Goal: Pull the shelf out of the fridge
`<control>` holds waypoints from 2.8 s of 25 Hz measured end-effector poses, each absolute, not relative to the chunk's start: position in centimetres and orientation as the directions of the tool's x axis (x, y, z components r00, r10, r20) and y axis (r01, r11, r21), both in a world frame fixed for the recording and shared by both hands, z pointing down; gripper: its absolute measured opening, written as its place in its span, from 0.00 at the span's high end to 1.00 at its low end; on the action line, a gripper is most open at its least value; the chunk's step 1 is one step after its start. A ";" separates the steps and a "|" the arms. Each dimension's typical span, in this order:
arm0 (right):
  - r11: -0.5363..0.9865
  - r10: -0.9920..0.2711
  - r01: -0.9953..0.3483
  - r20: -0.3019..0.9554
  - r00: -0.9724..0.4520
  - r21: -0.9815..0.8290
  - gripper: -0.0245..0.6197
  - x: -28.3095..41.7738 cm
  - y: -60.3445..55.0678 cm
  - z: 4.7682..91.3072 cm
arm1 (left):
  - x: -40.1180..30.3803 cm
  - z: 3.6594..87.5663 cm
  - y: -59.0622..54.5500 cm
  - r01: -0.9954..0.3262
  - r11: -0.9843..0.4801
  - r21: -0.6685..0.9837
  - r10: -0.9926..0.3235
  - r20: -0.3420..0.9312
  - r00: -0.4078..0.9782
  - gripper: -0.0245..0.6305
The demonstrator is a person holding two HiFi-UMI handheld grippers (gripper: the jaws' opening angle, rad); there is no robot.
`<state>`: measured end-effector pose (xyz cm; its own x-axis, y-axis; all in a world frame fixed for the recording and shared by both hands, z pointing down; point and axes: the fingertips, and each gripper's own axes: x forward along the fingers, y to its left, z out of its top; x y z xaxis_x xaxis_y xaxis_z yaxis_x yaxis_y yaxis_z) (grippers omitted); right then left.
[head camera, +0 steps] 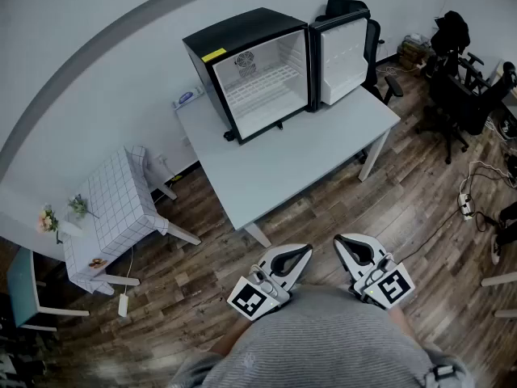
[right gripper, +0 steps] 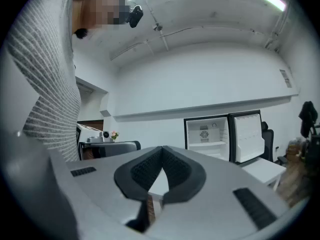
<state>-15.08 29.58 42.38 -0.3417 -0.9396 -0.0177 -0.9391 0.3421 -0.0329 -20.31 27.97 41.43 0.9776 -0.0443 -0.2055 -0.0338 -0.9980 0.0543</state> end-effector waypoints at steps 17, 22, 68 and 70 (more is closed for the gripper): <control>0.342 -0.940 -0.939 -0.010 -0.342 -0.035 0.94 -14.9 29.5 42.6 | -19.9 41.7 27.9 -0.027 -0.998 0.065 -0.040 -0.197 0.980 0.95; 0.340 -0.940 -0.939 -0.010 -0.340 -0.042 0.94 -14.8 29.4 42.6 | -19.8 41.7 27.9 -0.030 -0.997 0.069 -0.043 -0.197 0.979 0.95; 0.264 -0.964 -0.957 -0.051 -0.260 -0.123 0.94 -7.6 23.9 43.4 | -13.3 42.2 21.1 0.006 -0.998 0.060 -0.005 -0.182 0.983 0.95; 0.265 -0.964 -0.956 -0.047 -0.261 -0.123 0.94 -6.8 22.5 43.4 | -12.4 41.9 19.5 0.008 -0.998 0.054 -0.002 -0.186 0.983 0.95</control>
<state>-6.79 22.47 43.40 -0.2606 -0.9643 -0.0472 -0.9565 0.2645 -0.1233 -12.43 19.50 41.93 0.9826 -0.0022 -0.1859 0.0081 -0.9985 0.0545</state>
